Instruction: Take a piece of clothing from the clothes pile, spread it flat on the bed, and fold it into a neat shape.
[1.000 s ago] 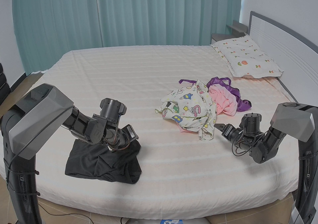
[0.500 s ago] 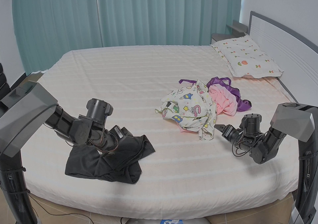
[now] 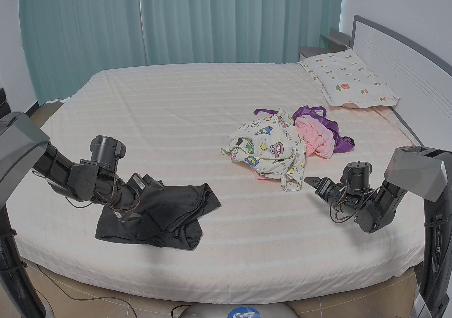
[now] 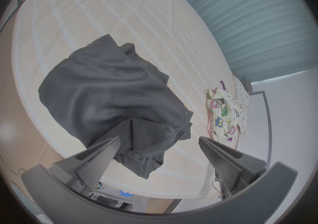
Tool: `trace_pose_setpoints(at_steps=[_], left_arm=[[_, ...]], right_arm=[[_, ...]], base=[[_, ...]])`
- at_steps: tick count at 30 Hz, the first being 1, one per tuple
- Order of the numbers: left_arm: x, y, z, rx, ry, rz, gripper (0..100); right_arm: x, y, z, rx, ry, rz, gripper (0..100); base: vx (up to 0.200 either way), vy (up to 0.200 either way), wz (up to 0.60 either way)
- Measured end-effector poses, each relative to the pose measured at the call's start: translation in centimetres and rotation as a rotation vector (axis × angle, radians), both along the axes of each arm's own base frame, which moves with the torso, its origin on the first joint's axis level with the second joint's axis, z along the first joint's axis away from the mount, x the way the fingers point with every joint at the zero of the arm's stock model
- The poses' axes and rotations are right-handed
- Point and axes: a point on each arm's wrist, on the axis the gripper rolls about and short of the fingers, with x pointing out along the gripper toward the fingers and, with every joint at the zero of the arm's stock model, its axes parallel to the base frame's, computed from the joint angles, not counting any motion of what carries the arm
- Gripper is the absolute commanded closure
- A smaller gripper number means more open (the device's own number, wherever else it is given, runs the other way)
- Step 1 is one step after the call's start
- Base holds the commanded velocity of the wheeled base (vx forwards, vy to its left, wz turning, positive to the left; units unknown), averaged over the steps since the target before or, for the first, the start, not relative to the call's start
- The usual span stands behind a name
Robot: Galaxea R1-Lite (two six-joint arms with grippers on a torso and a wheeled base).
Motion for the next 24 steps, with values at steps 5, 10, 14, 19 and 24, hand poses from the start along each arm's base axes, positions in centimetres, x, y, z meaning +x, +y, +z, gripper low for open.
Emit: trace_pose_setpoints(at_steps=[5, 10, 14, 19, 24], left_arm=[[-0.2, 0.2, -0.2, -0.014, -0.003, 0.006, 0], [-0.3, 0.2, -0.2, -0.034, -0.065, 0.001, 0], [-0.7, 0.4, -0.7, -0.052, -0.080, 0.015, 0], [-1.2, 1.0, -1.3, -0.084, -0.065, 0.018, 0], [-1.4, 1.9, -1.6, -0.117, -0.049, 0.012, 0]], right_arm=[[-0.1, 0.1, 0.0, -0.001, 0.001, 0.002, 0], [-0.2, 0.2, 0.1, 0.000, -0.009, 0.004, 0], [-0.4, 0.3, 0.2, 0.001, -0.016, 0.008, 0], [-0.6, 0.3, 0.4, 0.001, -0.017, 0.008, 0], [-0.8, 0.3, 0.6, 0.001, -0.017, 0.009, 0]], base=[[0.000, 0.200, 0.00], [0.000, 0.200, 0.00], [0.000, 0.200, 0.00], [0.000, 0.200, 0.00], [0.000, 0.200, 0.00]])
